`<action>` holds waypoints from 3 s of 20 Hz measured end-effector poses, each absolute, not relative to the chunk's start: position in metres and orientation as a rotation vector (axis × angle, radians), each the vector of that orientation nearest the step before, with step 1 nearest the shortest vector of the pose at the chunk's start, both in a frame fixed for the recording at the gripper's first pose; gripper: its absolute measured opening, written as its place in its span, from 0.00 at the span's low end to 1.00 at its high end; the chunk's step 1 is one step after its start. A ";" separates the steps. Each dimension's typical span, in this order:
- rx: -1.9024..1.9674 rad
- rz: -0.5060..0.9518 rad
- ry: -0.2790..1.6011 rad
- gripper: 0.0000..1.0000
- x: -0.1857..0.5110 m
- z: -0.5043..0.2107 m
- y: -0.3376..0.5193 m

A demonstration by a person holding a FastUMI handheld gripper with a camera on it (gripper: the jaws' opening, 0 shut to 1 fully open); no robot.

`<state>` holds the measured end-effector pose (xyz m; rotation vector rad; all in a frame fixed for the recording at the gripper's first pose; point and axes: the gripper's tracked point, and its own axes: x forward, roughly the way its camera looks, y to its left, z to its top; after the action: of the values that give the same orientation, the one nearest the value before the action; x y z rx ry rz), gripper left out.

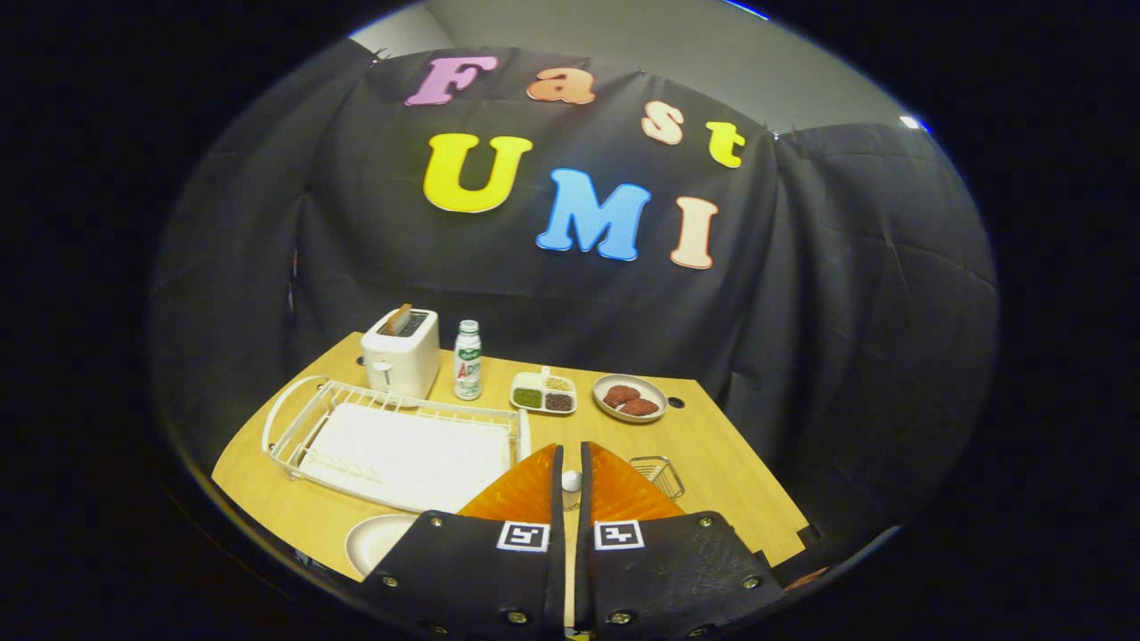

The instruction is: Take the plate from the dish rack, then take the spoon from the basket and place it into the plate.

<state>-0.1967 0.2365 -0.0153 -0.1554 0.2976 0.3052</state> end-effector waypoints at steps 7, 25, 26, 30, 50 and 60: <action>-0.165 0.527 0.380 0.04 -0.254 -0.064 0.311; -0.152 0.677 0.452 0.12 -0.263 -0.134 0.369; -0.161 0.683 0.461 0.13 -0.267 -0.139 0.367; -0.195 0.707 0.494 0.16 -0.280 -0.152 0.362; -0.008 0.479 0.242 0.24 -0.188 0.010 0.286; 0.103 0.354 0.062 0.87 -0.115 0.080 0.201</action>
<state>-0.1153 0.2013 0.0804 0.1032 0.0622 0.3539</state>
